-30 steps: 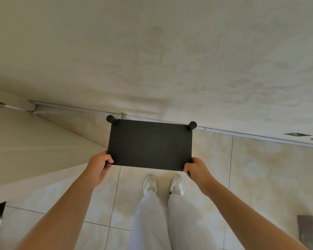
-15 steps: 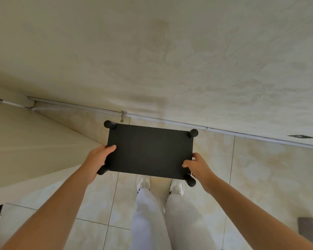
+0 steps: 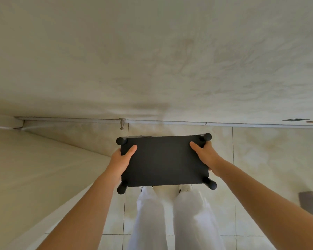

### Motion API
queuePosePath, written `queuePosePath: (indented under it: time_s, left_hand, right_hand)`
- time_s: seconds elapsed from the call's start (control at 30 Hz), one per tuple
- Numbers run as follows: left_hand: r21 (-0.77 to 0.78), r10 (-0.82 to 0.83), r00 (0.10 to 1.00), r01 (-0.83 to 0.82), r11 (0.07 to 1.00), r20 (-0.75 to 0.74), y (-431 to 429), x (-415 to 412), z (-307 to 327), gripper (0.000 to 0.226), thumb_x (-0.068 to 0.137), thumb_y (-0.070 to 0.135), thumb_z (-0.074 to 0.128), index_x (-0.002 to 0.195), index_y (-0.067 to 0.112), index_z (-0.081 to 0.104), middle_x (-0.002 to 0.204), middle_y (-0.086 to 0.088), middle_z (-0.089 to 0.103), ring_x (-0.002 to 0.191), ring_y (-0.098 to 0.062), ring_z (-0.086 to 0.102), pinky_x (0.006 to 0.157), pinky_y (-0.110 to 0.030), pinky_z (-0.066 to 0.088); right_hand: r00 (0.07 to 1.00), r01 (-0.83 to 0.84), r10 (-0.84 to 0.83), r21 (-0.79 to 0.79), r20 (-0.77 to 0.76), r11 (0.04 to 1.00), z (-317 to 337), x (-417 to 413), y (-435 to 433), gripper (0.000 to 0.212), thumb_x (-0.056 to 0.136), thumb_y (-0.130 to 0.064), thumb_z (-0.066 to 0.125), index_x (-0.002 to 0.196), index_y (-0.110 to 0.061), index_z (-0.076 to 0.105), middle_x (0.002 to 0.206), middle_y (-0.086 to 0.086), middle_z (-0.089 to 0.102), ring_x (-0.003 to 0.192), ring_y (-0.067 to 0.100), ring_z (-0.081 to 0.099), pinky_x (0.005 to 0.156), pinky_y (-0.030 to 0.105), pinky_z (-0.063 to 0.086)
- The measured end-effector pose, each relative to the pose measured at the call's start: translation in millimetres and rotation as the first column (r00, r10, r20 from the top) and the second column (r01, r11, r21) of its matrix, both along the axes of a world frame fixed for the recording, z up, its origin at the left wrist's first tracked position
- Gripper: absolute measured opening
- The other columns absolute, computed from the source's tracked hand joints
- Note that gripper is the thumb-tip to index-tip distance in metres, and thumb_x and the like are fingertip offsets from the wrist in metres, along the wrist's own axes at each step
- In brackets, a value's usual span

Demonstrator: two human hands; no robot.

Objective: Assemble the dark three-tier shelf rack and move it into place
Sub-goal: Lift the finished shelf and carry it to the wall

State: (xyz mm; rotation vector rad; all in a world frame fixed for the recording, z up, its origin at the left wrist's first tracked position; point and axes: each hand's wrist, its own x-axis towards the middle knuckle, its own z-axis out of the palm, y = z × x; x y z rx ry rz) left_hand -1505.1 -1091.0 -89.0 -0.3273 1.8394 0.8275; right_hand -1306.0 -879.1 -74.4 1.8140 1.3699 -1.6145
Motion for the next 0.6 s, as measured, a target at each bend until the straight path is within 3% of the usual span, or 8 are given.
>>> queuePosePath:
  time_s: [0.1,0.3,0.43,0.6]
  left_hand:
    - [0.016,0.044,0.999,-0.044,0.999,0.004,-2.7,-3.0,-1.3,0.030,0.095,0.050,0.062,0.100,0.021,0.063,0.108,0.000,0.067,0.100,-0.020,0.060,0.082,-0.041,0.045]
    - [0.046,0.079,0.997,-0.079,0.996,0.003,4.1,-22.3,-5.3,0.036,0.092,0.052,0.065,0.101,0.017,0.066,0.109,-0.003,0.068,0.103,-0.025,0.061,0.091,-0.047,0.049]
    - [0.055,0.088,0.996,-0.086,0.995,-0.030,7.9,-42.7,-8.0,0.037,0.091,0.052,0.066,0.100,0.016,0.067,0.112,-0.005,0.068,0.109,-0.028,0.060,0.103,-0.054,0.046]
    - [0.069,0.100,0.994,-0.097,0.993,-0.046,14.1,-64.9,-10.3,0.041,0.091,0.054,0.066,0.099,0.014,0.066,0.113,-0.007,0.068,0.111,-0.030,0.059,0.107,-0.055,0.044]
  right_hand:
    - [1.000,-0.011,0.011,0.076,0.004,0.997,0.7,2.9,-3.5,0.053,0.096,-0.047,0.054,0.137,-0.019,0.035,0.120,0.003,0.054,0.100,0.020,0.055,0.084,0.037,0.043]
    - [0.998,0.056,-0.052,0.122,-0.033,0.991,-1.1,-4.3,-6.9,0.043,0.096,-0.043,0.057,0.128,-0.018,0.043,0.119,0.004,0.057,0.106,0.024,0.057,0.098,0.046,0.048]
    - [0.996,0.063,-0.053,0.148,-0.072,0.987,0.2,-23.2,-1.4,0.044,0.096,-0.044,0.057,0.129,-0.019,0.042,0.118,0.002,0.057,0.107,0.024,0.058,0.100,0.048,0.048]
    - [0.994,0.073,-0.060,0.149,-0.091,0.986,-1.3,-47.2,5.9,0.040,0.097,-0.042,0.057,0.126,-0.018,0.044,0.117,0.005,0.058,0.105,0.024,0.058,0.099,0.046,0.048]
